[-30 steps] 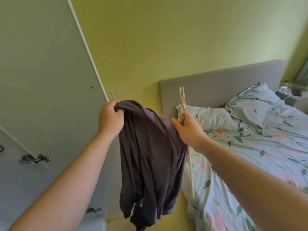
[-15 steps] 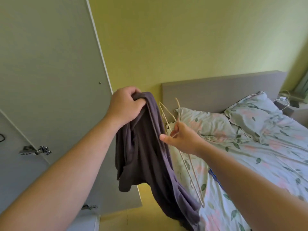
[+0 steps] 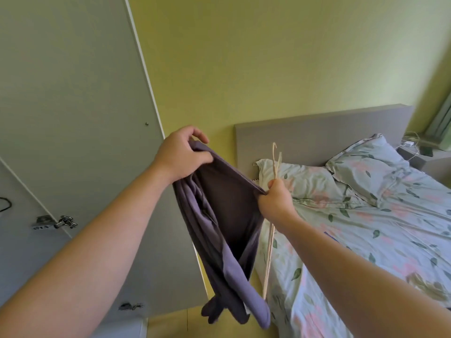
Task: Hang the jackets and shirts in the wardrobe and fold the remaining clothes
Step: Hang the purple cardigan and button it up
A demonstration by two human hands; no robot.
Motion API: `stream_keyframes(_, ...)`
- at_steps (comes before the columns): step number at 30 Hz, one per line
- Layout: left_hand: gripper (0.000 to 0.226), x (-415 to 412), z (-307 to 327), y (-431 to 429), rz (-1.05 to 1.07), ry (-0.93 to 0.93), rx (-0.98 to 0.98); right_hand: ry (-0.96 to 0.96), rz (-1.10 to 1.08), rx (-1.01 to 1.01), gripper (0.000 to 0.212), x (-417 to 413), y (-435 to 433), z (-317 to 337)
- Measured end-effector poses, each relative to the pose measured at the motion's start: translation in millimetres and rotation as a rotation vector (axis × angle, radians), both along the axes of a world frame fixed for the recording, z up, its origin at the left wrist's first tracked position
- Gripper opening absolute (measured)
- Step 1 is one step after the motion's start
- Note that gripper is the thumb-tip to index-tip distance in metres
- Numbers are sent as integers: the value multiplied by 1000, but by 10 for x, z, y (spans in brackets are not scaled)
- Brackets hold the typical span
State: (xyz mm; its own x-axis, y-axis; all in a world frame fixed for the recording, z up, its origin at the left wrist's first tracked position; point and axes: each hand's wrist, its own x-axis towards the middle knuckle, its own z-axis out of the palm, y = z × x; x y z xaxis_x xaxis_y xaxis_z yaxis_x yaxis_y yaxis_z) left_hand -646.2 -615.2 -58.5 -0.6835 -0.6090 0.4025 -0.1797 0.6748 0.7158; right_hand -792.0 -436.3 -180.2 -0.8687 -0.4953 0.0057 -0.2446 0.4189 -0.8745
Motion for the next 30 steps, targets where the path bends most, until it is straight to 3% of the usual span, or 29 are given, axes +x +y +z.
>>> stream_keyframes(4,68,150,-138,-164,-16,-506,-555,-11,-35,-88,24,-132,23,252)
stream_keyframes(7,60,212,-242,-268,29,-608,-646,44,-55,-90,28,-200,86,470)
stream_keyframes(13,65,397,-263,-452,-147,-642,-311,94,-1,-55,37,-251,182,617)
stream_keyframes(21,26,474,-290,-661,63,-332,-133,90,76,-18,43,-203,178,551)
stream_keyframes(25,25,426,-386,-595,-5,-207,175,93,107,-2,44,-215,177,509)
stream_keyframes(30,44,422,-432,-434,-256,-360,479,78,108,-37,42,-237,182,474)
